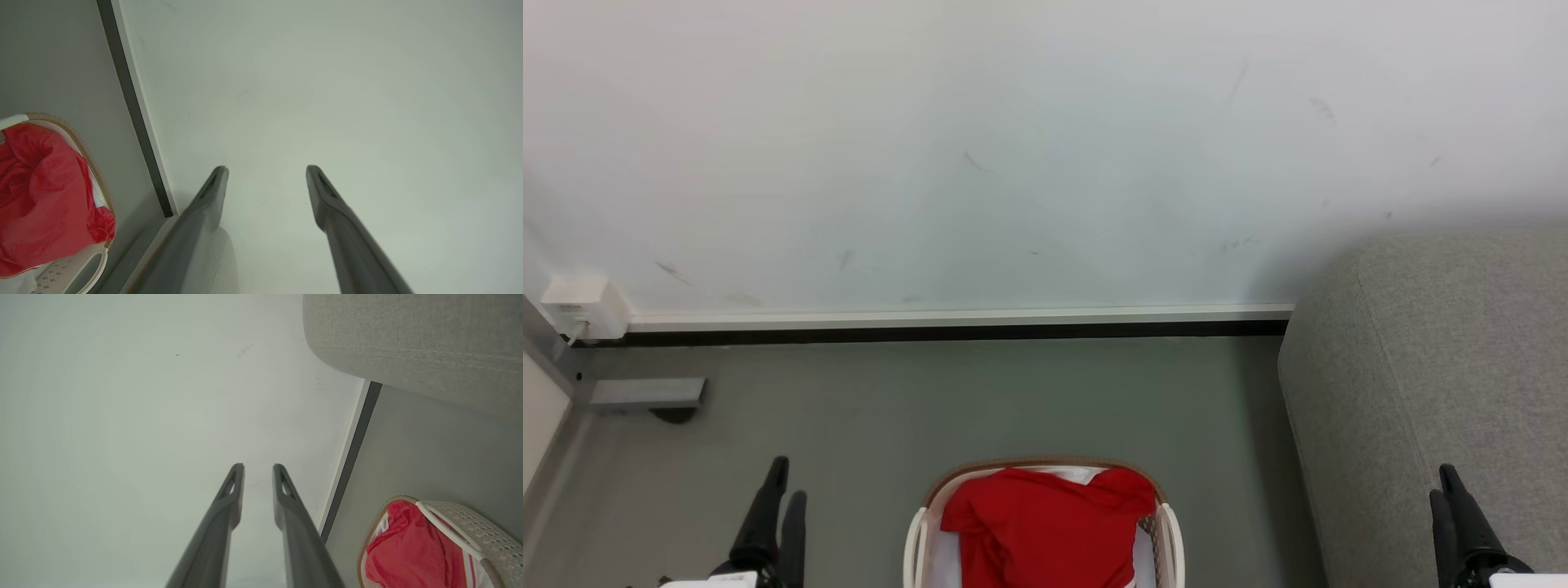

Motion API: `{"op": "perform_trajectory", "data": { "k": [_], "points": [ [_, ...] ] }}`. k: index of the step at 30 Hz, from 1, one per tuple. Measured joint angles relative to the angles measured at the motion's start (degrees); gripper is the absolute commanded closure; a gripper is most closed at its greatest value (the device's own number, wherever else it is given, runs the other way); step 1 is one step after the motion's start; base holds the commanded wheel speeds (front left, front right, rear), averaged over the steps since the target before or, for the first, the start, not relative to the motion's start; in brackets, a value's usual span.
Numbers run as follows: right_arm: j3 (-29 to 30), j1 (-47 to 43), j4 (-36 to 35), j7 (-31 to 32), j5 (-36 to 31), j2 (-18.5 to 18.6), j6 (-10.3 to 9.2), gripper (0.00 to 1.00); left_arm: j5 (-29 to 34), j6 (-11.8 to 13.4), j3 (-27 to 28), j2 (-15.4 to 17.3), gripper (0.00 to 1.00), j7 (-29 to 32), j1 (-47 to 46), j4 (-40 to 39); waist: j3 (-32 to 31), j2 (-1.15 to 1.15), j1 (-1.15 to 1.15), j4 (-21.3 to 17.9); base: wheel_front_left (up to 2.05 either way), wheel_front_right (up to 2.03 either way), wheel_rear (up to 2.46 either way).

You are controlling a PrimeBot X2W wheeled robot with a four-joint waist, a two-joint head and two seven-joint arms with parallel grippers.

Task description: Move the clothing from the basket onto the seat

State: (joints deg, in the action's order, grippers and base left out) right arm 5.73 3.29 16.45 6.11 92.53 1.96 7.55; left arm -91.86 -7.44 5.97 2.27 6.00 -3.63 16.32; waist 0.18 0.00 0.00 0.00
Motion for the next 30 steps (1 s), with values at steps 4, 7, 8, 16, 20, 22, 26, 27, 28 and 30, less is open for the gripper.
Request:
{"op": "perform_trajectory", "data": {
  "k": [4,7,8,16,20,22,26,27,28,30],
  "points": [
    [-0.9,-0.1,-0.3,-1.2,-0.4,0.0,0.00,0.00,0.1,0.0,-0.9,0.0,0.00,-1.1,0.1,-0.3,0.0,0.00,0.00,0.0,0.00,0.00,0.00],
    [-1.7,-0.2,-0.7,-2.0,-1.3,0.1,0.00,0.00,0.7,0.0,-1.5,0.0,0.00,-1.8,0.2,-0.5,0.0,0.00,0.00,0.0,0.00,0.00,0.00],
    [-1.9,-0.2,-0.8,-2.3,-1.8,0.1,0.00,0.00,1.0,0.0,-1.6,0.0,0.00,-2.2,0.3,-0.6,0.0,0.00,0.00,0.0,0.00,0.00,0.00],
    [-3.1,-0.5,-1.9,-4.4,-10.7,0.3,0.00,0.00,6.6,0.6,-2.2,0.0,0.00,-4.3,0.6,-1.5,0.0,0.00,0.00,0.0,0.00,0.00,0.00],
    [-3.4,-0.9,-3.0,-5.2,-16.6,0.3,0.00,0.00,10.7,1.4,-2.1,0.0,0.00,-5.1,0.8,-2.2,0.1,0.00,0.00,0.0,0.00,0.00,0.00],
    [-3.6,-1.0,-3.7,-5.8,-19.8,0.3,0.00,0.00,13.5,1.9,-2.0,0.0,0.00,-5.7,0.9,-2.6,0.1,0.00,0.00,0.0,0.00,0.00,0.00],
    [-4.3,-1.1,-5.3,-6.7,-26.6,0.3,0.00,0.00,19.8,2.9,-2.1,0.0,0.00,-6.6,1.2,-3.8,0.1,0.00,0.00,-0.1,0.00,0.00,0.00],
    [-4.5,-1.1,-5.6,-6.9,-28.2,0.3,0.00,0.00,21.2,3.1,-2.2,0.0,0.00,-6.9,1.3,-4.0,0.2,0.00,0.00,-0.1,0.00,0.00,0.00],
    [-4.8,-1.1,-5.8,-7.2,-29.8,0.3,0.00,0.00,22.9,3.5,-2.3,0.0,0.00,-7.1,1.3,-4.2,0.2,0.00,0.00,0.0,0.00,0.00,0.00],
    [-5.3,-1.2,-6.3,-7.6,-32.7,0.4,0.00,0.00,26.1,4.0,-2.5,0.0,0.00,-7.5,1.4,-4.5,0.2,0.00,0.00,0.0,0.00,0.00,0.00]
  ]
}}
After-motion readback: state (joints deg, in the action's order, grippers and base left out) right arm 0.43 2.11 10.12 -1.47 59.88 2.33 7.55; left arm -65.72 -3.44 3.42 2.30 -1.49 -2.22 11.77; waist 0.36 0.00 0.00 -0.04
